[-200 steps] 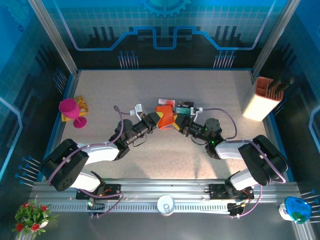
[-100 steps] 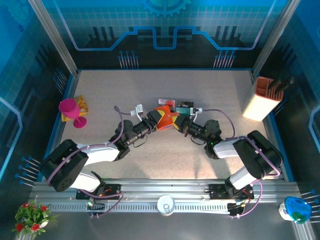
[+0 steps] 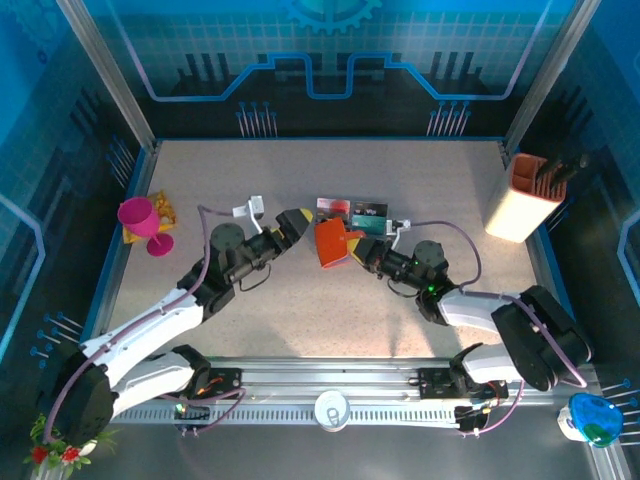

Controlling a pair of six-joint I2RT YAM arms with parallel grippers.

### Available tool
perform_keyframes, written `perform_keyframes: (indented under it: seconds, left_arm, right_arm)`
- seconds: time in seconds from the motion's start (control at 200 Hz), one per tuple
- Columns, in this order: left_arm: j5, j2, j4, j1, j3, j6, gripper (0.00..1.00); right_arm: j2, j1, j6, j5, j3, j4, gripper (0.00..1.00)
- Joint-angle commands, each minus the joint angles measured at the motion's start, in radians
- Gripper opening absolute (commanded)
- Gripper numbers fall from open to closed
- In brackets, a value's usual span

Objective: Put the credit cards into the card holder

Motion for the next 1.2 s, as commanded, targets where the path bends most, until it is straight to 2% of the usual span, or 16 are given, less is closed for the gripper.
perform_keyframes:
  seconds: [0.0, 0.195, 0.39, 0.685, 1.196]
  left_arm:
    - [-0.040, 0.019, -0.374, -0.002, 0.154, 0.202, 0.99]
    - [-0.130, 0.176, -0.680, -0.070, 0.393, 0.352, 0.99]
    - [-0.221, 0.314, -0.802, -0.161, 0.533, 0.433, 0.99]
    - [-0.302, 0.436, -0.846, -0.261, 0.636, 0.497, 0.99]
    - [-0.373, 0.520, -0.875, -0.303, 0.629, 0.514, 0.99]
  right_arm:
    - [-0.058, 0.010, -0.083, 0.064, -0.015, -0.125, 0.00]
    - [-0.142, 0.051, -0.137, 0.147, -0.029, -0.247, 0.00]
    - [-0.174, 0.072, -0.147, 0.181, -0.053, -0.277, 0.00]
    - [-0.167, 0.085, -0.143, 0.193, -0.067, -0.267, 0.00]
    - [-0.172, 0.087, -0.138, 0.196, -0.071, -0.264, 0.00]
